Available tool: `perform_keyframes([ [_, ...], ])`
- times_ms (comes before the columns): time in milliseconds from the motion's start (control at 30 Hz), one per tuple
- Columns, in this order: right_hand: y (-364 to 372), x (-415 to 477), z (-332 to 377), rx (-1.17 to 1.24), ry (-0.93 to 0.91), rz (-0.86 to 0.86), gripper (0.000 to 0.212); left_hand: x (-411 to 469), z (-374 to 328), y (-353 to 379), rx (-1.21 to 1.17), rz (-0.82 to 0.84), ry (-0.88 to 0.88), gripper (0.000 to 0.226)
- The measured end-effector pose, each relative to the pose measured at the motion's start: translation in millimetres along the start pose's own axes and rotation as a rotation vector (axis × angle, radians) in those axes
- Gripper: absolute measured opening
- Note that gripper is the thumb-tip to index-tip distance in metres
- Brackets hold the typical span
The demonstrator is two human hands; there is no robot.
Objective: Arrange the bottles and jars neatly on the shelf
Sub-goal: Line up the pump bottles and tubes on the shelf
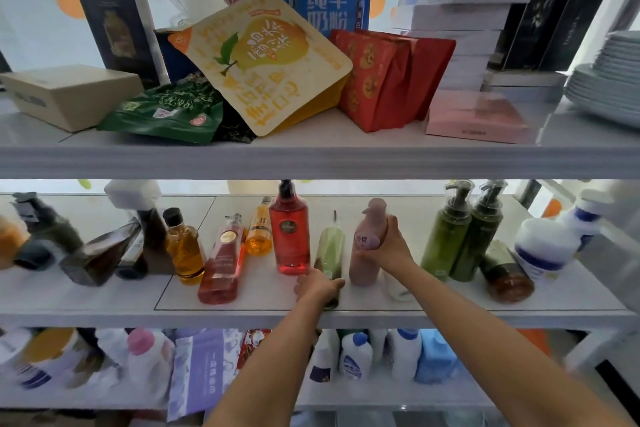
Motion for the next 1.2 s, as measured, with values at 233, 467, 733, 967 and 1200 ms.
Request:
perform_keyframes([
  [233, 9.4, -6.0, -35.5, -0.170, 0.022, 0.109, 0.103, 1.9, 2.5, 5.2, -0.088, -0.009, -0.032, 0.077],
  [467, 9.6, -11.0, -40.2, -0.153, 0.001, 0.097, 0.094, -7.6, -1.4, 11.2, -0.249, -0.063, -0.020, 0.064],
  [733, 3.9, -11.9, -53.6, -0.216, 0.138, 0.034, 0.088, -24.3, 2.3, 3.1, -0.304, -0.072, -0.001, 0.062],
  [967, 3.7, -33.8, -78.9, -0.290, 0.271, 0.045, 0.087, -52.2, 21.1, -1.6, -0.233, -0.101, 0.008, 0.062],
  [1200, 9.2, -42.8, -100.7, -0.181, 0.280, 0.057, 0.078, -100.1, 45.5, 13.6, -0.306, -0.126, 0.018, 0.047],
])
Point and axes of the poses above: each hand's wrist, its own x-axis towards the middle knuckle, its own y-axis out of the palm, z = x × y, the point moved 9 cm from there along x, towards the middle knuckle, and after that the axes turned 15 degrees about -x, right-handed, at the moved point
